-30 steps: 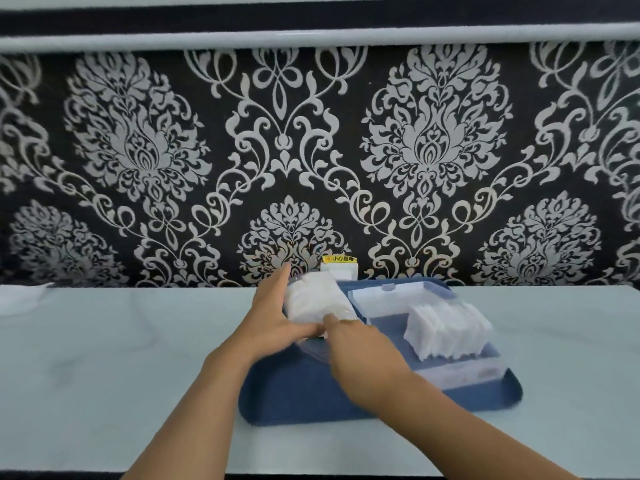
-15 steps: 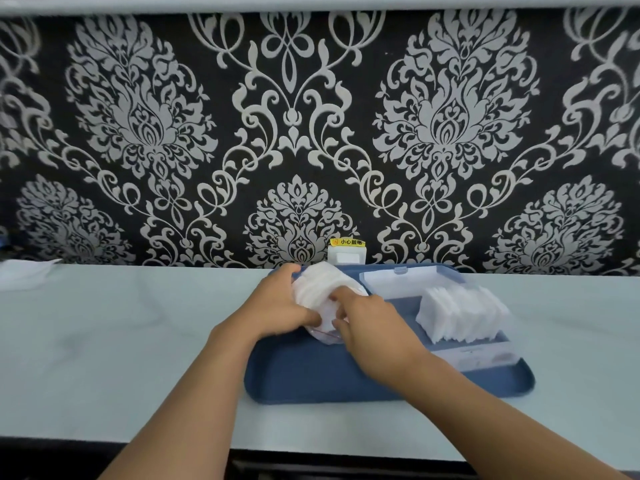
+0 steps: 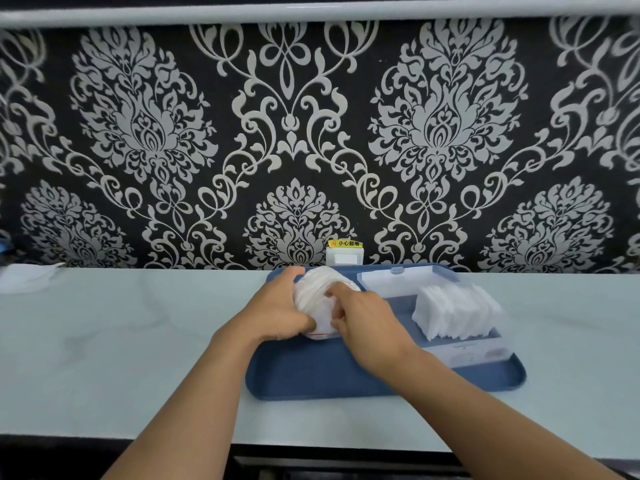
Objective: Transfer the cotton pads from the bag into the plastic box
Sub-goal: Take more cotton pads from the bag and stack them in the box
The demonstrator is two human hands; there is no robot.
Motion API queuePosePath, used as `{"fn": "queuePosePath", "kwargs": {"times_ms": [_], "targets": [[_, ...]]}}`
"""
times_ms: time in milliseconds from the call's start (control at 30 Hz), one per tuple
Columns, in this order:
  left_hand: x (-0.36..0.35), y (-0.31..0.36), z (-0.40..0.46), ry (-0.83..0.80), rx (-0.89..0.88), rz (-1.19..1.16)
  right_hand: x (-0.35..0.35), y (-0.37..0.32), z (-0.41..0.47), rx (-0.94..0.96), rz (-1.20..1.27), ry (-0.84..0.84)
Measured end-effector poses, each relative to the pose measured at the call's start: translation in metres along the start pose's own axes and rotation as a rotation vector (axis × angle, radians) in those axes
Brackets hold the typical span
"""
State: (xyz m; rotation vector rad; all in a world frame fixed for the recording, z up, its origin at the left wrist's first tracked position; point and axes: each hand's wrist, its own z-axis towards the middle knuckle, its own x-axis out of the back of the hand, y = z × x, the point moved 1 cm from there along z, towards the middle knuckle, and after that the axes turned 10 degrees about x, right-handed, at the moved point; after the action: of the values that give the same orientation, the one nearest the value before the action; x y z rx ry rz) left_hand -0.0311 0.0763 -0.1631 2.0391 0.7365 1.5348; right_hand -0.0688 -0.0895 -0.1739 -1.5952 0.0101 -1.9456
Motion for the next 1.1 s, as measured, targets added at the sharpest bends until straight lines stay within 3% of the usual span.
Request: {"fn": "queuePosePath", "kwargs": {"times_ms": [233, 533, 1100], "targets": [[0.001, -0.001, 0.002, -0.014, -0.015, -0.012, 0.009, 0.007, 0.003, 0.087, 0.153, -0.073], [0.001, 0.001, -0.005, -0.058, -0.054, 0.025, 0.006, 0.011, 0.008, 0.101, 0.167, -0.133], [0.002, -0.005, -0.002, -0.035, -0.164, 0.100, -0.006, 0.011, 0.009, 0.121, 0.036, -0.152]]}}
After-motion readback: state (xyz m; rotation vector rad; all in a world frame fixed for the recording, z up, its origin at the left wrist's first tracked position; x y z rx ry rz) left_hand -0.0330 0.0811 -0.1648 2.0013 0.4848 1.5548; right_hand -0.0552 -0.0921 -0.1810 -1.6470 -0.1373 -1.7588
